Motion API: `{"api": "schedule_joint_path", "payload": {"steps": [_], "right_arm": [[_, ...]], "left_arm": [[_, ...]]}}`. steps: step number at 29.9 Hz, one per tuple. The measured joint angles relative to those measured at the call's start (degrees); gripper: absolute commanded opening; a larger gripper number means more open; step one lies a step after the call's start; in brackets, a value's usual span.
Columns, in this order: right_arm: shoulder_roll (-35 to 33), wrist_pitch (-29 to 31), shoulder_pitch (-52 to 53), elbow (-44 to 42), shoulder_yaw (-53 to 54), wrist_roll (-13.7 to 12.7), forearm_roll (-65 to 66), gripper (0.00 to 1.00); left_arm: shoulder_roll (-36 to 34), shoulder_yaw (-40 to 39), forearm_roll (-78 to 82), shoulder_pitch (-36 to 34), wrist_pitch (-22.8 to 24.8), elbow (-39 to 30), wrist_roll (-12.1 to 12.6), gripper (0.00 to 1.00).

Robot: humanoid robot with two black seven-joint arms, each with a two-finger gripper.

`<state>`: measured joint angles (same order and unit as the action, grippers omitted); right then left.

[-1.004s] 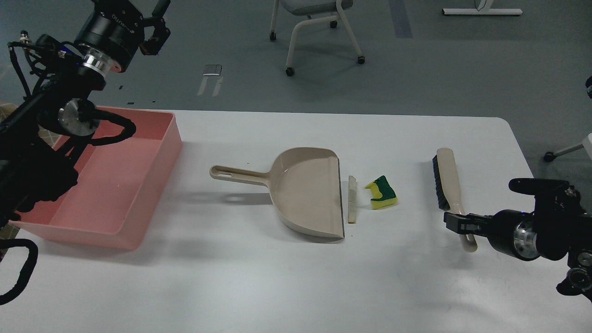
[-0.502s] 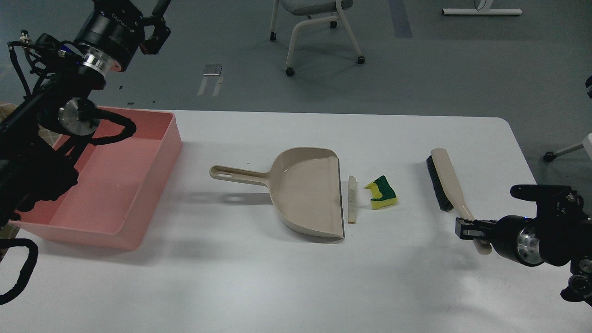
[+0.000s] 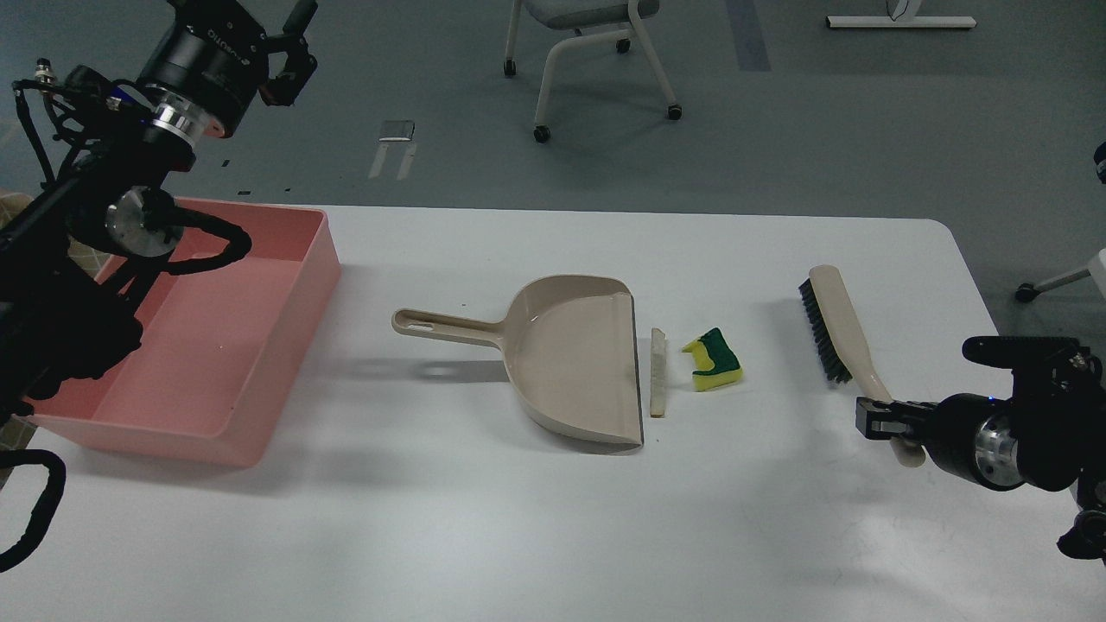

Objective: Sweep and dump garbage into bin

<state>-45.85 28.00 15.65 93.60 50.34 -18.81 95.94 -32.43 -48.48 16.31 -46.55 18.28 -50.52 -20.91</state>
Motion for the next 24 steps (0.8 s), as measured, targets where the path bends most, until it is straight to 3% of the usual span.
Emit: {"api": "schedule_joint_path", "payload": {"steps": [7,11,19,24], "right_arm": [[0.0,0.0,-0.1,0.1,1.8,0.0,-0.2,0.0],[0.2,0.0,-0.1,0.1,2.9,0.0,-0.3,0.0],[0.6,0.0,-0.6,0.0,3.1,0.0,-0.3,0.0],[0.8,0.0,-0.6,0.0,3.2,0.0,-0.2,0.0]], "left_arm": [[-1.5,0.9,0.6,0.9,0.6,-1.9,0.4,0.98],[-5.6,2.3,0.7,3.7,1.3,-7.0,0.5,0.98],[-20.6,10.4,0.9,13.0,1.2,-28.0,0.7,0.98],[-28.8,11.4,1.3,20.2,-0.1,-39.7,0.7,0.98]]}}
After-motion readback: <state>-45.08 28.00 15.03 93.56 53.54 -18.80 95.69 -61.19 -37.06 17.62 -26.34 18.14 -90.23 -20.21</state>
